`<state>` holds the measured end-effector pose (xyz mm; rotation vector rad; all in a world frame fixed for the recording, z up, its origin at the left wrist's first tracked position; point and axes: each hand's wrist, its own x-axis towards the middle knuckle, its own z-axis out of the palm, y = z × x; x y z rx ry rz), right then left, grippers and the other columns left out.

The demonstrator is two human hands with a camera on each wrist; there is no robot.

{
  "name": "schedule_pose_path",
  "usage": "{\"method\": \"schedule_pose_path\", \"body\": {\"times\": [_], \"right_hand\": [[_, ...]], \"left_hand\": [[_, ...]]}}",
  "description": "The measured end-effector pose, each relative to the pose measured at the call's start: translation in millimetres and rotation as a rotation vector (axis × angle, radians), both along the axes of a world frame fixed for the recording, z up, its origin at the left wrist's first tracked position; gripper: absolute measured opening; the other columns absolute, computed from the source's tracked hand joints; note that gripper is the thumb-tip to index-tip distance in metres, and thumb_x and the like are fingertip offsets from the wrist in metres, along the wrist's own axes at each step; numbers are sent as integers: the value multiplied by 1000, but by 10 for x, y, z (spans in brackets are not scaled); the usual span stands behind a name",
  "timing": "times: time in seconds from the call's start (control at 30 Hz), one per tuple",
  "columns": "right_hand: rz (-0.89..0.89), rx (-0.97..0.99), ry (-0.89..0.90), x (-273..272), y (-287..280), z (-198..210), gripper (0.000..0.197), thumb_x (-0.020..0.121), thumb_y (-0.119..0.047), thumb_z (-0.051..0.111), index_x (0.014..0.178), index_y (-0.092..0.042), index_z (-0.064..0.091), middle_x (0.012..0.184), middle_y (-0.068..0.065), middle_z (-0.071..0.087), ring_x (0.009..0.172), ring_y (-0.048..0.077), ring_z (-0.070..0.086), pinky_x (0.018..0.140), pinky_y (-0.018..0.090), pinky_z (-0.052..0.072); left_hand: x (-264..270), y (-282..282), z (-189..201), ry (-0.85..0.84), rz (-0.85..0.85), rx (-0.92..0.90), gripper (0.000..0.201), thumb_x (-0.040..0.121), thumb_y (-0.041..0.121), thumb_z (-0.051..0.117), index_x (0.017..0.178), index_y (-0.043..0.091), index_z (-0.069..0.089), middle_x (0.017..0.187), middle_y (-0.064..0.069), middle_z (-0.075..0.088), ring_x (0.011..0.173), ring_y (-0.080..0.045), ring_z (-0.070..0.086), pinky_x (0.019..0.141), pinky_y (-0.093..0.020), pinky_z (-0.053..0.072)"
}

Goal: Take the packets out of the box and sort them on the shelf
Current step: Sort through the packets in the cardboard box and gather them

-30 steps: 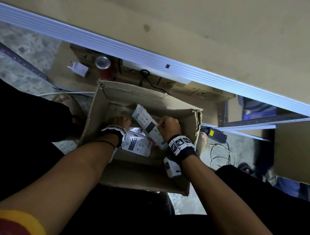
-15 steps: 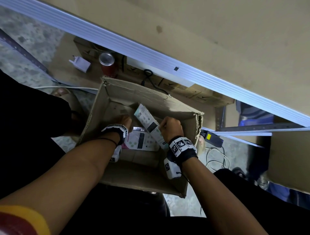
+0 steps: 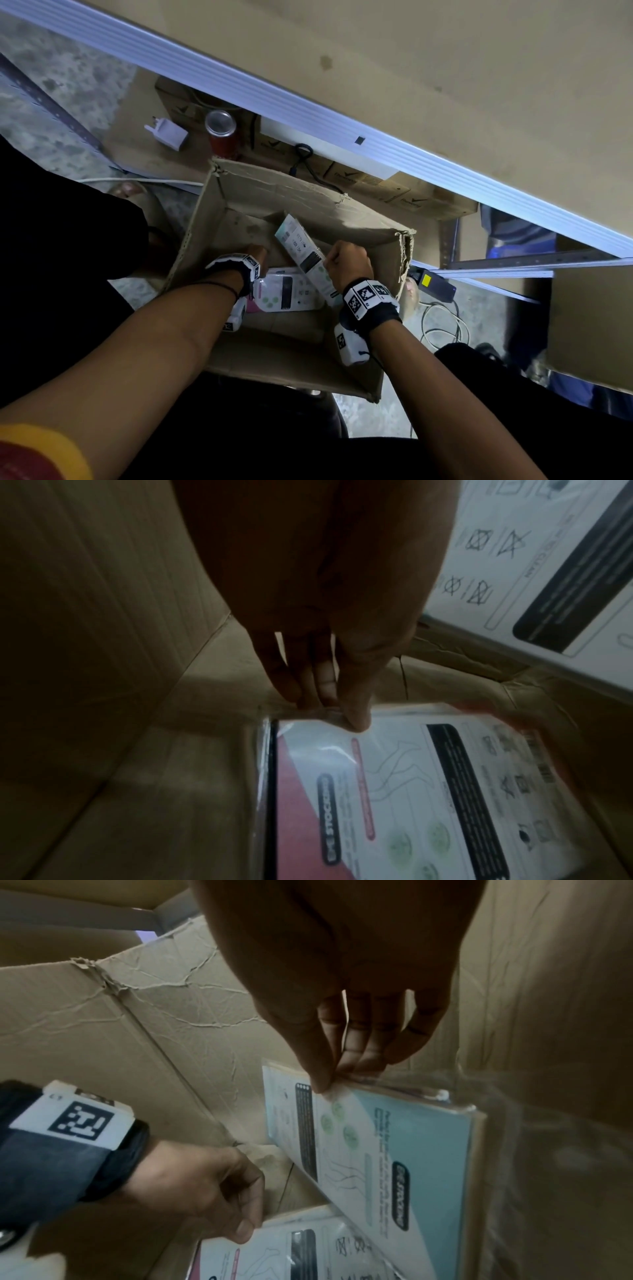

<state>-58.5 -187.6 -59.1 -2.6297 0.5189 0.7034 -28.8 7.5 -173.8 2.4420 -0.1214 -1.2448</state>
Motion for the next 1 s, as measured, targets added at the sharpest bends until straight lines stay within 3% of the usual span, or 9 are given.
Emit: {"method": "schedule_pose_path", "body": {"times": [0.07, 0.23, 0.33, 0.4, 0.57, 0.7, 0.8, 0.9, 1.0], "right_hand": [[13, -11, 3, -12, 26, 15, 4, 86, -19, 65, 81, -19, 65, 95, 5, 67, 90, 28, 64, 83, 42, 56], [111, -82, 16, 53, 85, 132, 11, 89, -17, 59, 95, -16, 68, 105, 11, 66, 101, 34, 62, 91, 43, 51], [176, -128, -10, 119, 139, 235, 16, 90, -15, 57, 99, -12, 70, 108, 14, 67, 103, 35, 63, 93, 43, 50], [227, -166, -50, 156, 183, 315, 16, 91, -13, 57, 99, -10, 71, 107, 15, 68, 101, 35, 64, 92, 42, 51], [373, -271, -161, 184, 268, 533, 21, 86, -9, 62, 106, -11, 67, 114, 14, 66, 109, 34, 62, 99, 44, 43], [431, -333, -253, 122, 301, 734, 27, 89, -9, 58, 115, -9, 61, 122, 14, 62, 115, 35, 58, 100, 46, 41], [434, -353, -310, 11, 328, 908, 26, 90, -9, 55, 116, -8, 60, 123, 15, 61, 115, 36, 57, 102, 48, 40], [417, -344, -351, -97, 355, 1107, 25, 90, -8, 54, 114, -8, 61, 120, 15, 63, 112, 34, 59, 102, 50, 38], [400, -341, -363, -181, 386, 1341, 22, 89, -6, 51, 108, -10, 63, 112, 13, 66, 106, 32, 61, 102, 49, 37]], "left_hand": [[5, 11, 57, -4, -37, -7, 21, 92, 10, 60, 111, 2, 65, 123, -17, 63, 111, -33, 63, 99, -44, 50], [-2, 44, 242, -51, -100, -41, 34, 86, 12, 72, 117, 2, 63, 126, -16, 62, 117, -32, 60, 101, -42, 48], [12, 2, 497, -90, -124, -82, 12, 84, 9, 71, 95, 5, 72, 109, -15, 70, 102, -31, 66, 94, -43, 53], [17, -47, 656, -135, -144, -112, 8, 83, 2, 68, 88, 3, 73, 102, -13, 72, 97, -30, 67, 91, -39, 54], [1, -112, 982, -225, -196, -94, 21, 83, 4, 74, 104, 4, 70, 111, -12, 69, 106, -27, 64, 94, -36, 51], [37, -130, 1341, -252, -285, -57, 17, 83, 5, 76, 100, 5, 76, 108, -8, 75, 105, -23, 67, 91, -30, 51], [20, -101, 1635, -298, -316, -55, 13, 87, 1, 66, 93, 3, 78, 101, -10, 76, 97, -26, 69, 85, -29, 51], [-48, -73, 1921, -442, -333, -21, 21, 83, 4, 58, 78, 10, 78, 93, -14, 75, 85, -30, 69, 81, -33, 55], [-127, -26, 2184, -664, -388, 60, 17, 83, 14, 63, 95, 10, 75, 103, -19, 70, 96, -36, 68, 70, -31, 46]]}}
